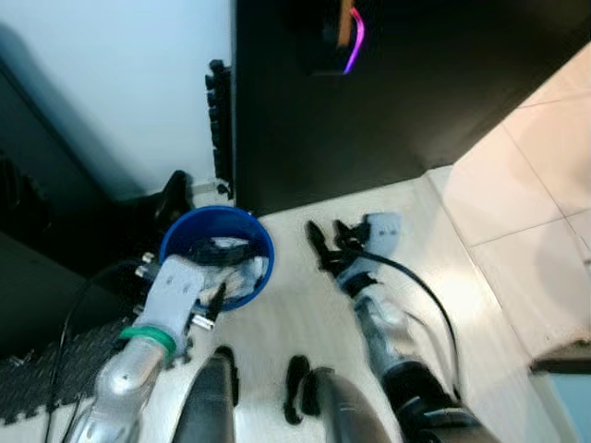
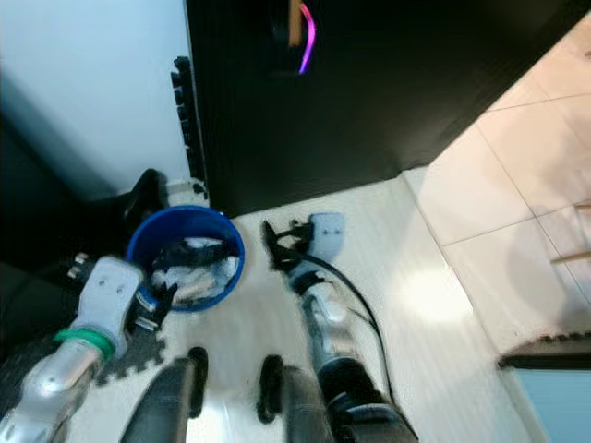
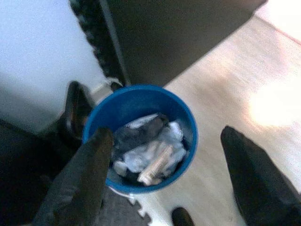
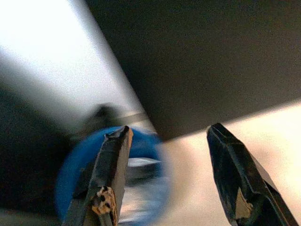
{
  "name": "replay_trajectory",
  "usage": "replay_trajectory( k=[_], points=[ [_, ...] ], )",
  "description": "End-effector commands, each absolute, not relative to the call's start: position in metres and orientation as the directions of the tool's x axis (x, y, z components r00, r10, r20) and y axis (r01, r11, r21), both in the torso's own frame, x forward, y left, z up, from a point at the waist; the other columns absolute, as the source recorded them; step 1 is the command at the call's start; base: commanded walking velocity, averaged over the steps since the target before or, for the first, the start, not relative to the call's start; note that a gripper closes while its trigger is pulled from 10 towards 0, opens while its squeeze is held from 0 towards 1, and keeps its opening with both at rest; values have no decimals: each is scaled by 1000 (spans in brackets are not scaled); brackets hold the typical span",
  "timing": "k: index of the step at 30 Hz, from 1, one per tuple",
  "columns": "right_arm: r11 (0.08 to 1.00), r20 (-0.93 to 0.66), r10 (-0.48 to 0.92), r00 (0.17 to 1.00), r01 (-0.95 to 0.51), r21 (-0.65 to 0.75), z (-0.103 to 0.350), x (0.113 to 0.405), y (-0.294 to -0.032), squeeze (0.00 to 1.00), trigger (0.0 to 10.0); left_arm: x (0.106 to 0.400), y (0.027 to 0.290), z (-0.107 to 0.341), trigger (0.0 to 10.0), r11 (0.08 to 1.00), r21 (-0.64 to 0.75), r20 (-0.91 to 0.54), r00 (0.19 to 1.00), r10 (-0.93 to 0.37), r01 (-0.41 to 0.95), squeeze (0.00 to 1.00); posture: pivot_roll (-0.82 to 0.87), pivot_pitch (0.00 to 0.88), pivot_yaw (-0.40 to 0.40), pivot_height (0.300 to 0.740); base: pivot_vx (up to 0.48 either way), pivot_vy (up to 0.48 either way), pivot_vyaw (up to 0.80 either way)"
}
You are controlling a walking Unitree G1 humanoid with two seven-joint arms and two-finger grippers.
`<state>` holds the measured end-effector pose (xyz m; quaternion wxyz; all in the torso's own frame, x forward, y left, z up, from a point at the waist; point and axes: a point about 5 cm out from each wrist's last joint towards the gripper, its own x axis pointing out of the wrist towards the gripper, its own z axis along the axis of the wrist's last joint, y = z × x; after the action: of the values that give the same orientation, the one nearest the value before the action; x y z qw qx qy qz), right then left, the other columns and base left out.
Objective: Clean up the room
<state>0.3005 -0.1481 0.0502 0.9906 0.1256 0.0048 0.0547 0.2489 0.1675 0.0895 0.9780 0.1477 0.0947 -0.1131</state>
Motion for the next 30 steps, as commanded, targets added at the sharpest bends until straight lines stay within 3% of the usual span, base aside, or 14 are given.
replay_trajectory(
  k=[1, 3, 6, 7, 11, 14, 19, 30],
  points=[
    [966, -18, 52, 998, -46, 255, 43, 294, -157, 0, 10000, 243, 167, 76, 10000, 933, 237, -281, 938, -201, 271, 0, 91, 145, 2, 740, 0, 0, 0],
    [971, -94, -59, 994, 79, 226, 24, 267, -182, 0, 10000, 255, 163, 64, 10000, 894, 279, -352, 904, -243, 349, 0, 47, 104, 30, 740, 0, 0, 0],
    [971, -94, -59, 994, 79, 226, 24, 267, -182, 0, 10000, 255, 163, 64, 10000, 894, 279, -352, 904, -243, 349, 0, 47, 104, 30, 740, 0, 0, 0],
    [976, -146, -97, 985, 123, 179, 15, 258, -187, 0, 10000, 265, 161, 57, 10000, 890, 274, -372, 894, -251, 364, 0, 52, 64, 31, 740, 0, 0, 0],
    [979, -158, -117, 980, 141, 149, 13, 257, -187, 0, 10000, 273, 158, 57, 10000, 910, 238, -358, 902, -242, 339, 0, 52, 64, 31, 740, 0, 0, 0],
    [980, -127, -136, 983, 152, 126, 19, 263, -186, 0, 10000, 281, 150, 61, 10000, 919, 224, -310, 918, -249, 325, 0, 59, 0, 25, 740, 0, 0, 0],
    [983, -74, -143, 987, 150, 104, 31, 272, -184, 0, 10000, 290, 139, 70, 10000, 906, 257, -237, 931, -277, 335, 0, 56, 0, 22, 740, 0, 0, 0],
    [991, -11, -99, 995, 100, 84, 38, 267, -176, 0, 10000, 290, 143, 74, 10000, 907, 289, -149, 950, -273, 306, 0, 51, 0, 15, 740, 0, 0, 0]
  ],
)
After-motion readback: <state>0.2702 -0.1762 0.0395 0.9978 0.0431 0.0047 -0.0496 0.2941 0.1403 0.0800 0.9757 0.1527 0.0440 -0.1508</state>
